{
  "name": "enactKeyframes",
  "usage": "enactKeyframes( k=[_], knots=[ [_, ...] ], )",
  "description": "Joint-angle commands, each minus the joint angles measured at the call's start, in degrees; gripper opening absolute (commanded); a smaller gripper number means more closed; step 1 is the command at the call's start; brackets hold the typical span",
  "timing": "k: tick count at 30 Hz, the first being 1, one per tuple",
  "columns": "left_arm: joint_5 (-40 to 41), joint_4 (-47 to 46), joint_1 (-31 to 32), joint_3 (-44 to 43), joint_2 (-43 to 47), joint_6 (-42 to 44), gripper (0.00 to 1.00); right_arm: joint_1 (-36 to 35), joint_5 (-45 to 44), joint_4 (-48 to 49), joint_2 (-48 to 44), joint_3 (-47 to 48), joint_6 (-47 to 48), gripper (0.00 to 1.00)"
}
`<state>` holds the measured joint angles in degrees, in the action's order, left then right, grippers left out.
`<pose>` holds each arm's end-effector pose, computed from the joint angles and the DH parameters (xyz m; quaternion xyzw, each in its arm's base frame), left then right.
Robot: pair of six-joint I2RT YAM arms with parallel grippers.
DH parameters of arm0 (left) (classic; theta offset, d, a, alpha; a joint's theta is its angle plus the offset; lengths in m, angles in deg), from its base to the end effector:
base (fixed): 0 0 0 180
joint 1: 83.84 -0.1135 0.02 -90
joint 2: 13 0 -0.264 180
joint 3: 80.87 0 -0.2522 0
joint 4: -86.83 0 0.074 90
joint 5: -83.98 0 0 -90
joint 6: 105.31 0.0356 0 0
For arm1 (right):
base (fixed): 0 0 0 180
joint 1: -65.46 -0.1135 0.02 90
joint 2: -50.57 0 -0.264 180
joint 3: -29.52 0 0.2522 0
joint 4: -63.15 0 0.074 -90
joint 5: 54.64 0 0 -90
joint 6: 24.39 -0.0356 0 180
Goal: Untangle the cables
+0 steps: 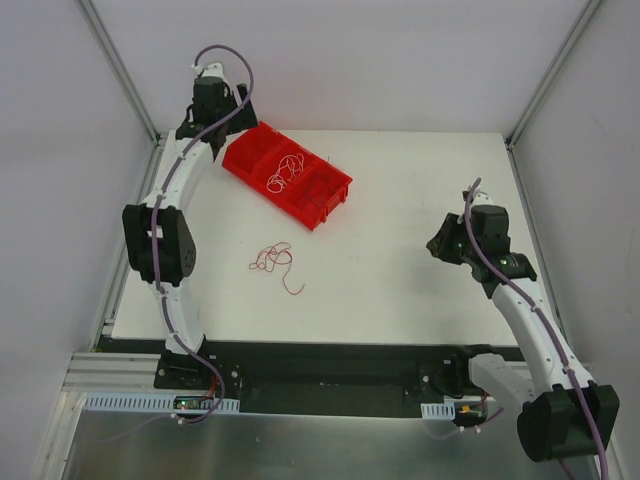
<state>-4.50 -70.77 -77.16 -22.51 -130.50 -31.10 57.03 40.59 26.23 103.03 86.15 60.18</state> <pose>0.4942 -0.0569 0.3315 -0.0721 0.8071 -0.1036 0.5768 0.2001 0.0329 0.2820 -0.0448 0.8760 0.0975 0.4702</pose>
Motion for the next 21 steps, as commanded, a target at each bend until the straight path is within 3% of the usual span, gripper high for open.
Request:
enactKeyframes(
  k=[1,4,8,12,16,21],
  knots=[
    [1.6,4.5,-0.3,5.0,14.1,-4.8,0.82,-0.3,11.6,1.8,4.0,2.7,4.2,0.33],
    [-3.5,5.4,-0.4,14.5,21.4,-12.5,0.82,-4.8,15.5,5.5,7.8,1.8,3.3,0.47],
    [-16.9,4.6,-0.1,28.9,29.5,-18.1,0.75,-17.3,13.8,10.7,13.7,1.9,3.0,0.61],
    [-23.3,2.4,1.3,46.2,37.8,-17.7,0.76,-26.5,15.2,15.5,21.3,4.8,1.2,0.66],
    [-26.9,1.7,1.9,59.2,45.5,-18.3,0.77,-33.1,13.3,22.9,29.1,7.0,-8.0,0.66],
    [-27.1,1.5,2.6,69.1,54.3,-20.6,0.73,-35.7,11.9,39.5,40.8,8.6,-27.2,0.54]
  ],
)
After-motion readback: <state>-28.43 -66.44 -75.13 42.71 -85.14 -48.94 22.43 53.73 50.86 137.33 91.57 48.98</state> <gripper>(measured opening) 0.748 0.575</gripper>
